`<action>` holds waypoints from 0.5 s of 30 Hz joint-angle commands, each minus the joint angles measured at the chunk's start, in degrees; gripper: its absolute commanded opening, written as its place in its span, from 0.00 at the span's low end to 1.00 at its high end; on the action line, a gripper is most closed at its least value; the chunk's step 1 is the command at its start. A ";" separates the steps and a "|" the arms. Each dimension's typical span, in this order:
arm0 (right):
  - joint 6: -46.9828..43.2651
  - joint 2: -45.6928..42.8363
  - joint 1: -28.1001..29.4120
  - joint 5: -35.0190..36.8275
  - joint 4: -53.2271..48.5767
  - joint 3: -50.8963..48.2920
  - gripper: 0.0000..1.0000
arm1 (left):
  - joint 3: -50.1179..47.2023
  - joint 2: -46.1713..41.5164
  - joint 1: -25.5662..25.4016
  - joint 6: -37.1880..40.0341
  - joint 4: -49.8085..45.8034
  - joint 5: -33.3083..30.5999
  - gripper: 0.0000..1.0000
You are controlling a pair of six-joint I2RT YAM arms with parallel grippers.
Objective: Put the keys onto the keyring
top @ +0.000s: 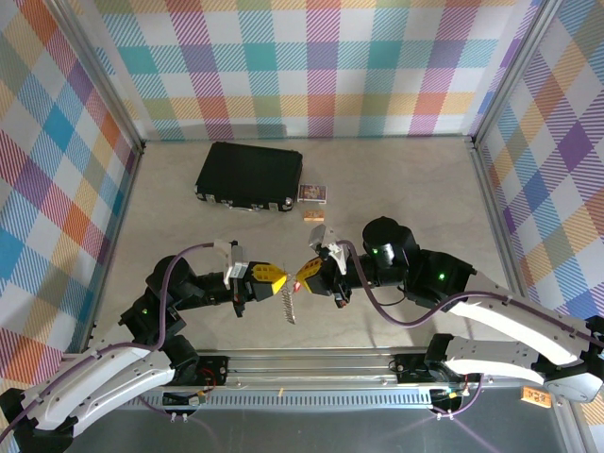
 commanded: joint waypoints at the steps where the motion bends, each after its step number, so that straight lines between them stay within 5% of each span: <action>1: 0.49 -0.08 0.43 -0.96 3.59 1.20 0.00 | -0.09 -1.02 -0.36 -0.19 3.07 -0.10 0.00; 15: 1.27 0.71 0.44 -1.06 3.91 1.19 0.00 | -0.25 -1.69 -0.35 -0.19 3.25 0.07 0.00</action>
